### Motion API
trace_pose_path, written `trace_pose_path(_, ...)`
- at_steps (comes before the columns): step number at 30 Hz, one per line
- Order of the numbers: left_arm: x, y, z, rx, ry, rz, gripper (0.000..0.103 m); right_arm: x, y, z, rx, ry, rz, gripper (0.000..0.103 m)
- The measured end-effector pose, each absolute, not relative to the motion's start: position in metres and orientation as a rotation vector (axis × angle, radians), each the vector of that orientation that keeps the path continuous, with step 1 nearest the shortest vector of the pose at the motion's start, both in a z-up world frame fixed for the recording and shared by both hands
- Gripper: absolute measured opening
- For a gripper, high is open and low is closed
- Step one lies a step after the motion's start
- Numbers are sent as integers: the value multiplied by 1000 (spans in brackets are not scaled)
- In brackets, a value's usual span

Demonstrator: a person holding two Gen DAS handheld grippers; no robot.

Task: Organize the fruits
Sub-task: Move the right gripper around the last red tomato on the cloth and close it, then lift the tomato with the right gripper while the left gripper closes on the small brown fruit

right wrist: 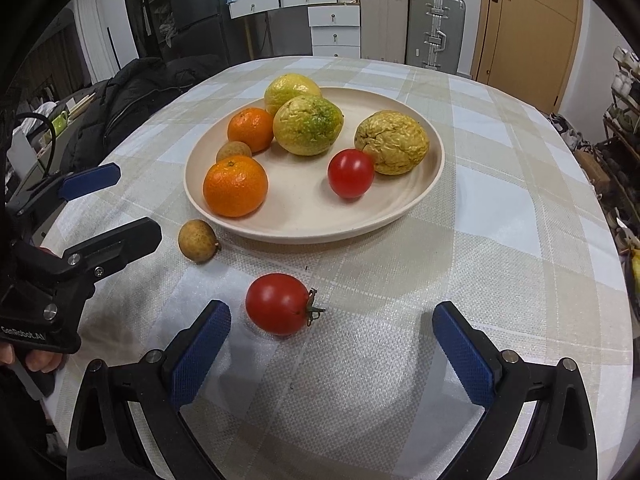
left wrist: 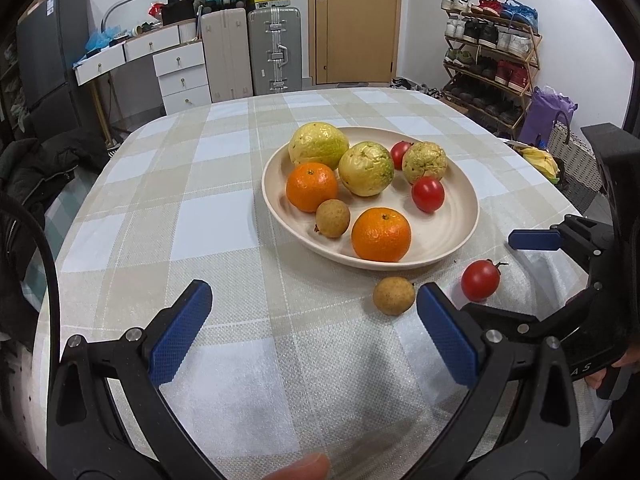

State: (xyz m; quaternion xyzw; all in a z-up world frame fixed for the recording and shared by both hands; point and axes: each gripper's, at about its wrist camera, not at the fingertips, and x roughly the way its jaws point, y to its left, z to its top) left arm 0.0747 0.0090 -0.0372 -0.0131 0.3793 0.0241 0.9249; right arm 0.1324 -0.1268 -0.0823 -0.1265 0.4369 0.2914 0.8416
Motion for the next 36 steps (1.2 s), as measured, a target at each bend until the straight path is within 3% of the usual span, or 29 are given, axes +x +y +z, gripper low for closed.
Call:
trace_pose_path(7, 76, 8, -39, -22, 781, 48, 102, 127, -125, -81, -292, 909, 663, 98)
trace_pose_path(9, 76, 8, -39, -24, 779, 50, 102, 123, -123, -80, -312, 899, 668, 87)
trace_pose_path(17, 77, 9, -41, -22, 782, 47, 102, 119, -122, -74, -299, 892, 745, 64)
trace_pose_path(25, 78, 8, -43, -21, 791, 45, 102, 117, -122, -73, -293, 891, 765, 55)
trace_pose_path(33, 78, 8, -43, -21, 792, 46, 102, 117, -122, -74, -286, 888, 780, 33)
trace_pose_path(36, 79, 8, -44, -22, 795, 44, 102, 116, -123, -73, -284, 878, 784, 31)
